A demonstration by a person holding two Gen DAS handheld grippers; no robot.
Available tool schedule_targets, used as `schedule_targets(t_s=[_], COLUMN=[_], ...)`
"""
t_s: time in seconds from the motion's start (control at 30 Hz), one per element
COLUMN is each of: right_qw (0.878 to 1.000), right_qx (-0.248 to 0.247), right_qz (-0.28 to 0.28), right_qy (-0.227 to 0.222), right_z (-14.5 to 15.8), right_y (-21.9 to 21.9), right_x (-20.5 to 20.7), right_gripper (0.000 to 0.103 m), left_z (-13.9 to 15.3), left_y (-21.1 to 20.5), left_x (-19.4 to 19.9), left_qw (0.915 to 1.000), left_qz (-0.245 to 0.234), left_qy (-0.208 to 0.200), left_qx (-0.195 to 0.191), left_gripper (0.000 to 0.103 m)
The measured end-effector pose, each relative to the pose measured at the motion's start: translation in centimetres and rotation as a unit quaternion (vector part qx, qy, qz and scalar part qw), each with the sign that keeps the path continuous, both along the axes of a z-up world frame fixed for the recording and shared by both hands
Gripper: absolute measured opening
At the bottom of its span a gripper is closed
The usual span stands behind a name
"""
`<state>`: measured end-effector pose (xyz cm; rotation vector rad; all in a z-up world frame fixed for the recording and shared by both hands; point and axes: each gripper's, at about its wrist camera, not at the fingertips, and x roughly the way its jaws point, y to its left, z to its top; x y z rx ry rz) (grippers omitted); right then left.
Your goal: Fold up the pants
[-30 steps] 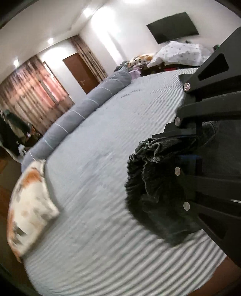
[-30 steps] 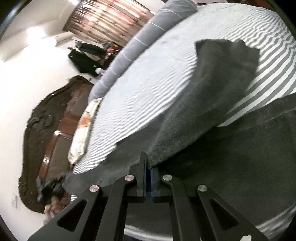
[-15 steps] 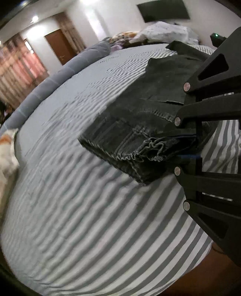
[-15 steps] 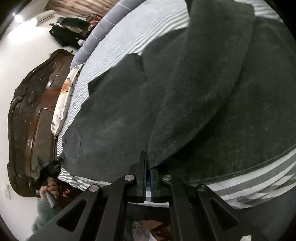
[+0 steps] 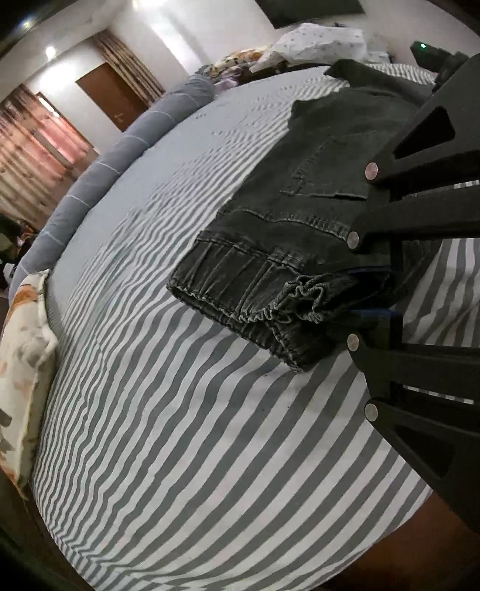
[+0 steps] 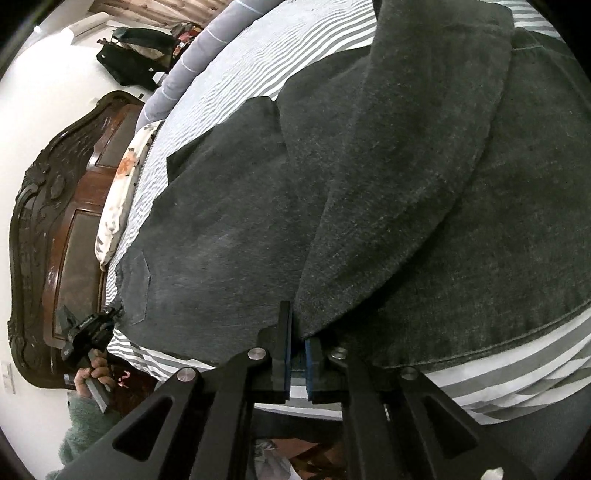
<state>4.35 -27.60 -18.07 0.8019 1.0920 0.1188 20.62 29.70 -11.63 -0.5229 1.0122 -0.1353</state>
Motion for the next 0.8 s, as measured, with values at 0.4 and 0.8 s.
schedule_targets(t_s=[0.4, 0.8], right_qw=[0.998, 0.995], right_qx=[0.039, 0.067], right_qz=[-0.026, -0.051], right_qy=[-0.034, -0.056], right_z=[1.1, 2.7], right_y=[-2.9, -5.9], right_x=[-0.3, 0.2], right_gripper=[0.014, 0.014], left_z=[6.3, 6.6], left_y=[-5.1, -25.5], left_x=[-7.9, -12.4], left_qw=[0.9831, 0.9361], left_qz=[-0.038, -0.298], left_qy=[-0.094, -0.151], left_qx=[0.152, 0.112], left_gripper=[0.053, 0.058])
